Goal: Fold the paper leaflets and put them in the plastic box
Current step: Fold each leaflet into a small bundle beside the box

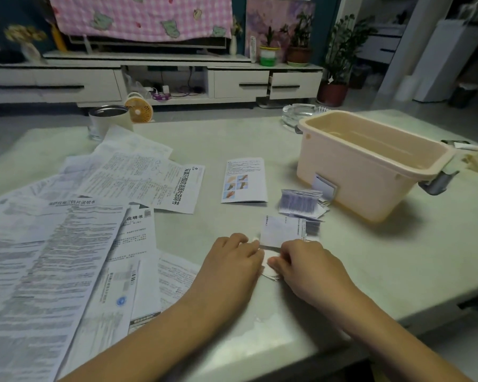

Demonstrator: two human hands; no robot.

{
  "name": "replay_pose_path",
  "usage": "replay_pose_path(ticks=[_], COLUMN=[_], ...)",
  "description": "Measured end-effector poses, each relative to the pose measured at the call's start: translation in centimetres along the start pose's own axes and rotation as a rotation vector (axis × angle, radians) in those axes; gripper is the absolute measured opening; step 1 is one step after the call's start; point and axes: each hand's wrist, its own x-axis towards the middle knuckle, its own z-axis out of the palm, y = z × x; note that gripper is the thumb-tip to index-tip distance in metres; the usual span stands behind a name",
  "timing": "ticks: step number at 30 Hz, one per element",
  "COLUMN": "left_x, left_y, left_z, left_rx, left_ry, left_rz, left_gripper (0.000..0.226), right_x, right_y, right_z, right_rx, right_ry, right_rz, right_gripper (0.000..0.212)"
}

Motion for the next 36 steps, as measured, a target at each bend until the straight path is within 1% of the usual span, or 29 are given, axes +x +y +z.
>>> replay_pose_path(ticks=[2,4,9,11,14,17,19,21,24,26,28,29,30,32,34,36], left_x=[0.2,0.2,0.0,0.0,-0.3,-1.6,-3.1,-4.8,-7.4,-8.7,-9.9,-10.6,-11.1,-12.2,-13.3,-14.4], left_y=[0.2,0.4,0.6,0.5,-0.2,-1.9,-3.4,-5.1,-8.1,-10.0,-11.5,-12.2,-12.6,-13.1,-13.4,-13.6], left_z=[-0.5,-0.9,-0.8,-1.4,-2.9,-4.9,-6.4,-7.9,-10.2,-11.2,-11.6,-11.9,-11.9,-12.1,-12.3,-12.7], left_rx=[0.021,0.029,-0.005,-0.052,-0.151,-0.241,-0.266,-0.241,-0.175,-0.133,-0.117,-0.104,-0.089,-0.058,-0.069,-0.062], left_ry=[-0.056,-0.119,-0.195,-0.176,-0.081,-0.025,-0.007,0.005,-0.023,-0.049,-0.05,-0.048,-0.057,-0.086,-0.115,-0.129], left_rz=[-0.015,-0.03,-0.047,-0.073,-0.108,-0.15,-0.2,-0.26,-0.417,-0.531,-0.656,-0.695,-0.714,-0.731,-0.753,-0.76], left_gripper=[0.036,0.037,0.036,0.036,0.034,0.033,0.036,0.039,0.048,0.043,0.033,0.033,0.036,0.049,0.062,0.075], right_x=[0.0,-0.1,-0.8,-1.0,-1.2,-1.2,-1.2,-1.1,-1.2,-1.3,-1.4,-1.4,-1.5,-1.7,-1.6,-1.3], right_y=[0.4,0.8,0.5,0.0,-0.8,-1.5,-2.1,-2.8,-4.7,-6.2,-8.0,-9.2,-10.2,-12.5,-14.5,-15.8], right_z=[-0.6,-1.2,-2.0,-2.6,-4.0,-5.1,-5.4,-5.3,-4.6,-3.9,-3.0,-2.3,-1.7,-0.3,0.8,1.6], right_rx=[0.001,-0.001,-0.071,-0.049,0.123,0.235,0.316,0.386,0.469,0.514,0.578,0.616,0.657,0.739,0.803,0.829], right_ry=[-0.09,-0.163,-0.211,-0.234,-0.305,-0.309,-0.29,-0.236,-0.172,-0.208,-0.296,-0.353,-0.406,-0.498,-0.56,-0.595], right_rz=[0.024,0.043,0.05,0.036,-0.003,-0.051,-0.071,-0.096,-0.177,-0.223,-0.26,-0.278,-0.288,-0.3,-0.287,-0.249], right_gripper=[0.033,0.035,0.039,0.039,0.04,0.038,0.038,0.04,0.037,0.032,0.027,0.024,0.02,0.012,0.004,0.003])
